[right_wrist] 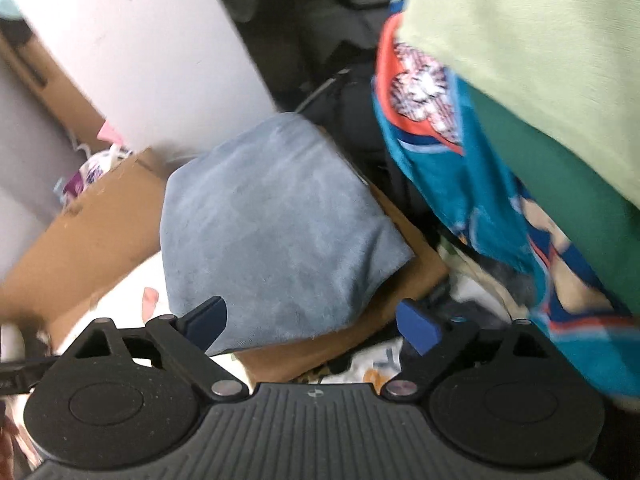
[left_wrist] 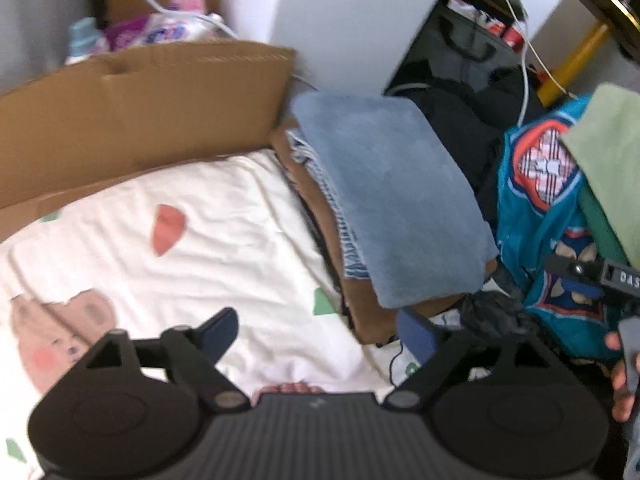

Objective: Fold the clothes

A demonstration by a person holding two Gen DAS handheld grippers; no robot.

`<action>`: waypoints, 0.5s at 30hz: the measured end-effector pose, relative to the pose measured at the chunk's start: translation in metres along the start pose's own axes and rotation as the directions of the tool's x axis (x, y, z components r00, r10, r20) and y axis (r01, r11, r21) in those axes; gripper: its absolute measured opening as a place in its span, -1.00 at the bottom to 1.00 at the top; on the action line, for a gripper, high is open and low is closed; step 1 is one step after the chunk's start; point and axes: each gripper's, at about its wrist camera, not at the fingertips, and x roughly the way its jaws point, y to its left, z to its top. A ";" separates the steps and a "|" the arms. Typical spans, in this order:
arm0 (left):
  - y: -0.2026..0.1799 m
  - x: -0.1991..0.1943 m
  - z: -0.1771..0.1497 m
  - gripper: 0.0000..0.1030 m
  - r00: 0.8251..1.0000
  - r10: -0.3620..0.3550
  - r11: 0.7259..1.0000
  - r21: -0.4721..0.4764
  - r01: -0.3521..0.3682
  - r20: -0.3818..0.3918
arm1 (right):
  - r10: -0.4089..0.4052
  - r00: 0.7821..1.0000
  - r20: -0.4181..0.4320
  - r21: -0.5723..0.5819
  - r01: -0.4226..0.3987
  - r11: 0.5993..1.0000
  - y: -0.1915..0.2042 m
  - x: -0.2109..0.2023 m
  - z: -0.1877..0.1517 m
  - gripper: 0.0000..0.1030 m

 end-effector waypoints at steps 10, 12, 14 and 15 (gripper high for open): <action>0.020 -0.082 -0.015 0.88 0.997 0.079 0.992 -0.104 -0.076 0.026 | 0.053 0.998 -0.023 -0.019 -0.054 0.998 0.022 -0.067 -0.006 0.88; 0.025 -0.098 -0.020 0.89 0.995 0.093 0.988 -0.130 -0.088 0.032 | 0.061 0.998 -0.032 -0.034 -0.062 0.998 0.027 -0.078 -0.006 0.89; 0.031 -0.114 -0.025 0.89 0.993 0.109 0.983 -0.154 -0.102 0.038 | 0.067 0.997 -0.041 -0.047 -0.069 0.997 0.032 -0.090 -0.006 0.89; 0.034 -0.123 -0.027 0.89 0.992 0.119 0.980 -0.167 -0.111 0.041 | 0.068 0.997 -0.043 -0.050 -0.070 0.996 0.034 -0.095 -0.006 0.89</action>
